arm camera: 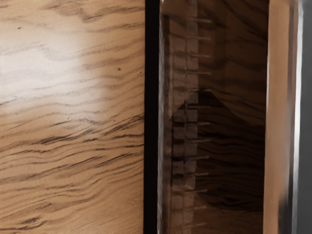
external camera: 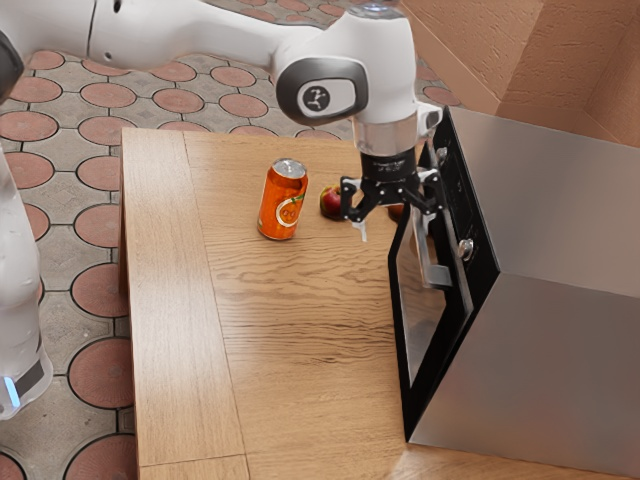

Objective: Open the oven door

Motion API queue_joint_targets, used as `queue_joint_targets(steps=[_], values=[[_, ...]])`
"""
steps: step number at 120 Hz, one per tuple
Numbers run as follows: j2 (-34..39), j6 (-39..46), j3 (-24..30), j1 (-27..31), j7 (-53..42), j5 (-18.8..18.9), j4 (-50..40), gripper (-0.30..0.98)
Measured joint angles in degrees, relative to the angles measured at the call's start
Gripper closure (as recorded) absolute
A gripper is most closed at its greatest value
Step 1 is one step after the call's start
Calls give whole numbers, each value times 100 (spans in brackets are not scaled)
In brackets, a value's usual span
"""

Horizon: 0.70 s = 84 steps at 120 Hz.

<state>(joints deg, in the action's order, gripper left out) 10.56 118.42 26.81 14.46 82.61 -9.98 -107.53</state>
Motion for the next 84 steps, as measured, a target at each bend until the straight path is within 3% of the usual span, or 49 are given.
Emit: queue_joint_targets(steps=[48, 84], values=[[1174, 463, 11, 104, -27, -512, -1387, 0], [2821, 696, 10, 103, -54, -1204, -2740, 1]])
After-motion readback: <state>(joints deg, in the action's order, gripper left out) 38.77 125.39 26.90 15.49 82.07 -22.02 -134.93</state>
